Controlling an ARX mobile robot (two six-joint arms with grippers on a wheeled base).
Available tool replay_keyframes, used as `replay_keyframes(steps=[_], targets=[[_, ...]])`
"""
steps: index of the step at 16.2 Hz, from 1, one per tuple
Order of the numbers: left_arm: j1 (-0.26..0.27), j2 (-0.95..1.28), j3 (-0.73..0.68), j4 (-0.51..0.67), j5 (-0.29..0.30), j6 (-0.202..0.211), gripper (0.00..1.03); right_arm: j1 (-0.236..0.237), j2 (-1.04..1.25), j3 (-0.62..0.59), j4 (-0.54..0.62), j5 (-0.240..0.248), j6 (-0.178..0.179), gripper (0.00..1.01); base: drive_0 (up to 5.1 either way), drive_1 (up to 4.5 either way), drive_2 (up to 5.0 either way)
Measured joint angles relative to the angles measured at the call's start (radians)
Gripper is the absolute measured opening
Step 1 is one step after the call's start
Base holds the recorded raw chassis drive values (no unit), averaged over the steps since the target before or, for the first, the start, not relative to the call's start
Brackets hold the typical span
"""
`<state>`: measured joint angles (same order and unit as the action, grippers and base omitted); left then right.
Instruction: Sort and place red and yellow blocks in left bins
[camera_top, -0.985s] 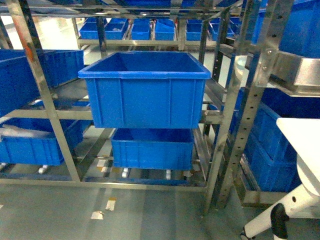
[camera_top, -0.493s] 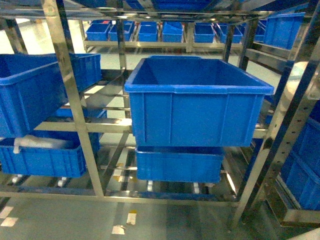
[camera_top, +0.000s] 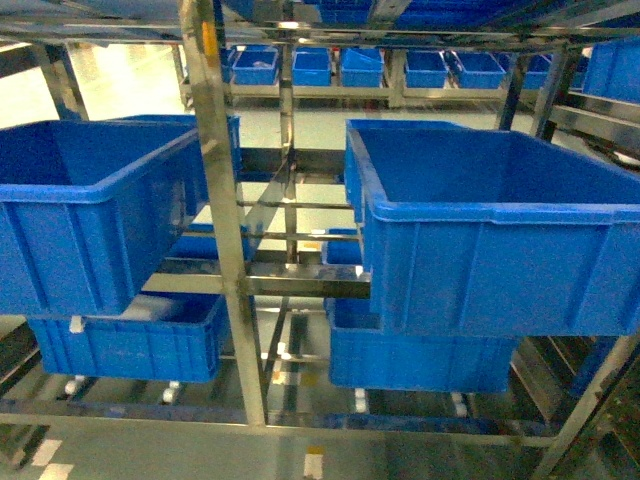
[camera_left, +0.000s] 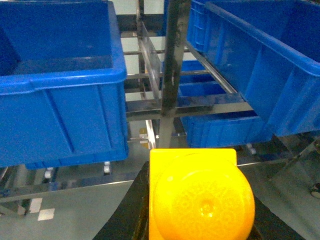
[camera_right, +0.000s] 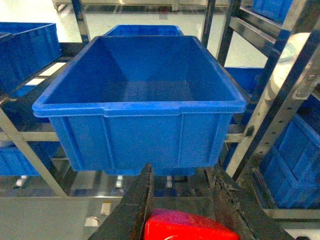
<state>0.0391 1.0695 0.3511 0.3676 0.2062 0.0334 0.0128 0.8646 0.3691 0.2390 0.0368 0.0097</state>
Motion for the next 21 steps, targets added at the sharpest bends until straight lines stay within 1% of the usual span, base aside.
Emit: replay_keyframes(steps=[7,9,13,21], targets=[[0.0,0.0,0.0,0.003,0.0,0.0,0.27,0.0,0.002,0.0,-0.002,0.0,0.0,0.28,-4.6,3.7,0.8],[0.006,0.004,0.0,-0.001,-0.006,0.0,0.27,0.001,0.003,0.0,0.003,-0.006,0.0,0.28,0.0,0.0,0.0],[0.0,0.003,0.0,-0.001,0.0,0.0,0.27,0.0,0.004,0.0,0.0,-0.003,0.0,0.28,0.0,0.0,0.0],[0.0,0.002,0.0,-0.001,0.0,0.0,0.27,0.001,0.003,0.0,0.0,-0.005,0.0,0.28,-0.1,4.25,-4.4]])
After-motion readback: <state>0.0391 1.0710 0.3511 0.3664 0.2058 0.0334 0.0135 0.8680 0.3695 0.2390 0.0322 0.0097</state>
